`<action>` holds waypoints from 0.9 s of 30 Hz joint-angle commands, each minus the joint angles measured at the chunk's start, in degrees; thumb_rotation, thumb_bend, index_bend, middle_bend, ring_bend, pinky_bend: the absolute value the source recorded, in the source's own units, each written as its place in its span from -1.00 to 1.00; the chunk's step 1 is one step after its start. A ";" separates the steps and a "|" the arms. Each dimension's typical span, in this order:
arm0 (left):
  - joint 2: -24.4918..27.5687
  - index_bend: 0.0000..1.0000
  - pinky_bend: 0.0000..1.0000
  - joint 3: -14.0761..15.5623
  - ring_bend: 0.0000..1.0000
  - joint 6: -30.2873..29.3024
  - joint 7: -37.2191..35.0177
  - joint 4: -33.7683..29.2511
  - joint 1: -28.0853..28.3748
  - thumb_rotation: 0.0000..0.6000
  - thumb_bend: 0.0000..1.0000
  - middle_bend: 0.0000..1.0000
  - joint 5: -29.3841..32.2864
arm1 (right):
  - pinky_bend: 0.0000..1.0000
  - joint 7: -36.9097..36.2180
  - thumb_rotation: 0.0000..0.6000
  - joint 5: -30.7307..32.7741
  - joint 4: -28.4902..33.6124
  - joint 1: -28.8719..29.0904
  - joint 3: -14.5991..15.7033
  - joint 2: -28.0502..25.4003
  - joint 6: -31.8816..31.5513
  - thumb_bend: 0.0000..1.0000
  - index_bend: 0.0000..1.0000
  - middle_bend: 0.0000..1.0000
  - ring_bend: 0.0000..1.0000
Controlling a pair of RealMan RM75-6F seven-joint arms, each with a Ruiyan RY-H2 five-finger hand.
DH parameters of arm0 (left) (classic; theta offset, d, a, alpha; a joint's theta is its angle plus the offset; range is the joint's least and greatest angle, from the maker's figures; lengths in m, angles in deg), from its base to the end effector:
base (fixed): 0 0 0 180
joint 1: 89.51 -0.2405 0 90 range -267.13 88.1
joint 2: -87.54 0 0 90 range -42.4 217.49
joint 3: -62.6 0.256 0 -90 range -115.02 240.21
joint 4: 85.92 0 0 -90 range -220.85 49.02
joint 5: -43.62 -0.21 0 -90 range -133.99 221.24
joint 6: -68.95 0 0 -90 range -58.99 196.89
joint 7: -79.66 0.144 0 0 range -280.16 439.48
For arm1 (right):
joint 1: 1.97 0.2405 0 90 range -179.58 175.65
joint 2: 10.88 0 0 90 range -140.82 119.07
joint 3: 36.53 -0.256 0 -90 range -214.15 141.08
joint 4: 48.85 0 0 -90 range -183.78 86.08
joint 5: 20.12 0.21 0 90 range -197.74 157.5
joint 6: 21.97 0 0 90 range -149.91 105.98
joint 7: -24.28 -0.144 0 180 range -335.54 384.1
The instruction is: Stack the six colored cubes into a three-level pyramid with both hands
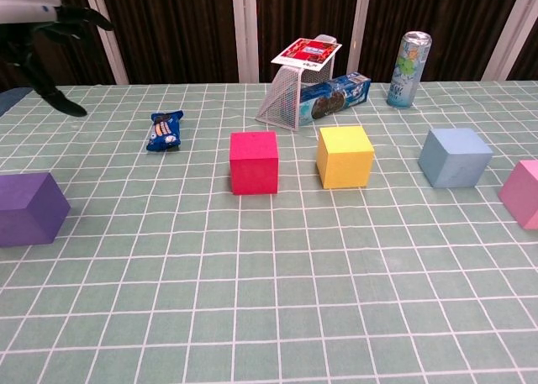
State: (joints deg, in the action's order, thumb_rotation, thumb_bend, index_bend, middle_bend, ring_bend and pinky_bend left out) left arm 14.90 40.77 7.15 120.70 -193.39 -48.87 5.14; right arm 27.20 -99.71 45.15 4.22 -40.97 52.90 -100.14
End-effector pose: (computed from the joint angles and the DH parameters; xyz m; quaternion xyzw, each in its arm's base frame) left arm -0.1297 0.3526 0.0869 -0.6684 -0.4127 -0.3385 0.5180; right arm -0.3199 -0.1925 0.1518 0.5884 -0.4260 0.3443 0.5947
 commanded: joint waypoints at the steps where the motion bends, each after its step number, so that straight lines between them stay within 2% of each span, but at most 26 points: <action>1: -4.34 -0.99 -0.79 -0.90 -0.95 -0.38 6.43 2.11 7.43 1.00 -0.79 -0.57 8.14 | -1.00 -0.37 1.00 0.36 0.27 0.03 -0.03 -0.27 0.32 -0.35 -1.00 -1.00 -1.00; 11: -14.03 -0.98 -0.79 -0.90 -0.95 -2.04 13.64 11.26 19.66 1.00 -0.79 -0.55 20.52 | -1.00 -1.79 1.00 0.69 0.62 0.18 0.06 -1.04 1.12 -0.35 -1.00 -1.00 -1.00; 16: -18.13 -0.98 -0.79 -0.76 -0.95 -2.84 14.60 15.70 23.16 1.00 -0.78 -0.55 23.11 | -1.00 -2.15 1.00 0.72 0.61 0.24 0.10 -1.34 1.33 -0.35 -1.00 -1.00 -1.00; 27: -23.42 -0.98 -0.79 -0.56 -0.94 -2.80 14.08 21.41 26.53 1.00 -0.65 -0.56 25.28 | -1.00 -2.72 1.00 0.42 0.66 0.36 0.35 -1.58 1.64 -0.35 -1.00 -1.00 -1.00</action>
State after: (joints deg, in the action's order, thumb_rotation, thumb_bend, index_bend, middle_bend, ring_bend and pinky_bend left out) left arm -7.91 40.20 4.31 134.99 -172.66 -22.75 30.24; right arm 24.52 -99.32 45.78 4.57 -40.63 51.37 -98.54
